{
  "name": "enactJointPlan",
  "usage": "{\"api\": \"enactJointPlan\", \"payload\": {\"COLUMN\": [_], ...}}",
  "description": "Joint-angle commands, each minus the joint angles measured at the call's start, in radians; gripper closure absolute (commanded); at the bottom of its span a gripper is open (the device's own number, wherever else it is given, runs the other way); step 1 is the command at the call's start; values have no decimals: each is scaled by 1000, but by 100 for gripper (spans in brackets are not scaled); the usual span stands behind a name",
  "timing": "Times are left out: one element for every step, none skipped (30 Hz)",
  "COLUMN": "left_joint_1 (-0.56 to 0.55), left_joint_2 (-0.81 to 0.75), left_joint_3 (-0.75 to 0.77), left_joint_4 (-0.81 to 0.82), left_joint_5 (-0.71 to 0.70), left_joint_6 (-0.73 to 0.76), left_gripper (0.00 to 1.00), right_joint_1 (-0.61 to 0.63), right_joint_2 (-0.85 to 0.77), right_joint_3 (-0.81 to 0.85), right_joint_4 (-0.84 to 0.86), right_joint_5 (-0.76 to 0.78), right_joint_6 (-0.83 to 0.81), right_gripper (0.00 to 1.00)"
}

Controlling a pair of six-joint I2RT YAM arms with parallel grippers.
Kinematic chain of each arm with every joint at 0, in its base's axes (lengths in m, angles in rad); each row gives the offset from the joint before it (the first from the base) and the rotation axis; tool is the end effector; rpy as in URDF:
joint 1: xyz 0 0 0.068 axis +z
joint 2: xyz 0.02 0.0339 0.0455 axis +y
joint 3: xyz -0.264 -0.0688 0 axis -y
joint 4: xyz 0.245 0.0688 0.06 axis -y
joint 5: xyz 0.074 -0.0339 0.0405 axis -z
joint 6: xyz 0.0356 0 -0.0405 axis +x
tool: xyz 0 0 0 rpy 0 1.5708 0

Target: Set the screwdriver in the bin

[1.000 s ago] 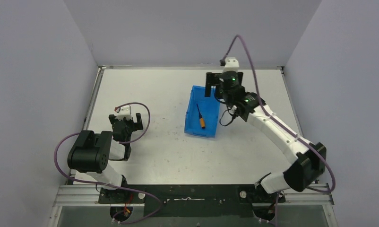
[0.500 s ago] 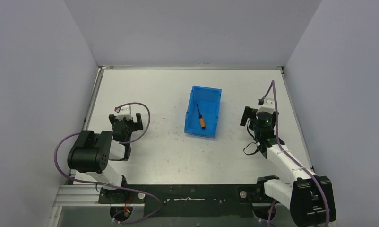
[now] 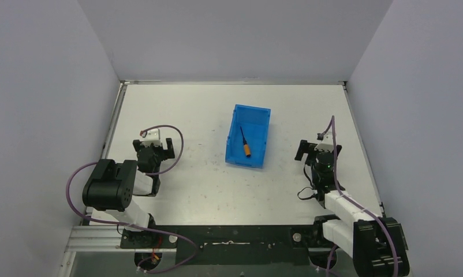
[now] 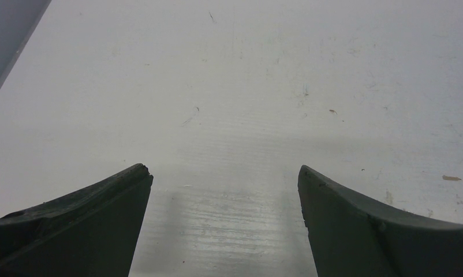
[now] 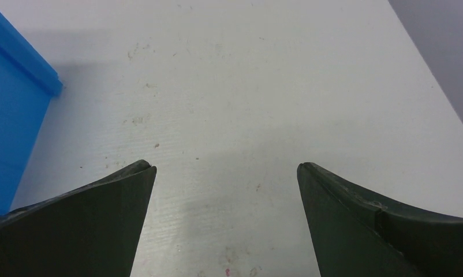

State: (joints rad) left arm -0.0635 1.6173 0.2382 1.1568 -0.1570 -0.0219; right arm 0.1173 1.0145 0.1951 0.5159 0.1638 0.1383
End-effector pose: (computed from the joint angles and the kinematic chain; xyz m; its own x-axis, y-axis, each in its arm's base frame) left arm 0.2442 -0.0099 0.1241 -0.2180 -0.0078 -0.9759 -0.0943 0.9955 0.0131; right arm 0.1952 0.0172 0.1670 -0.2886 0.1029 -0.9519 0.0796 0.9933 0.0833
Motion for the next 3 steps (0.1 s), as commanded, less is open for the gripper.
{"api": "enactJointPlan", "payload": {"left_joint_1": [2, 2, 2], "left_joint_2": [-1, -2, -5], "left_joint_3": [21, 21, 18], "left_joint_4": [45, 45, 50], "left_joint_5": [-5, -5, -3], "left_joint_6": [-5, -4, -7], "left_gripper": [3, 3, 3], "right_joint_1": [-11, -11, -11], "right_joint_2": [-20, -21, -21], "right_joint_3": [-23, -24, -26], "right_joint_4": [165, 170, 172], "right_joint_5": [-12, -13, -13], "right_joint_6": [-18, -19, -19], "right_gripper": [0, 0, 0]}}
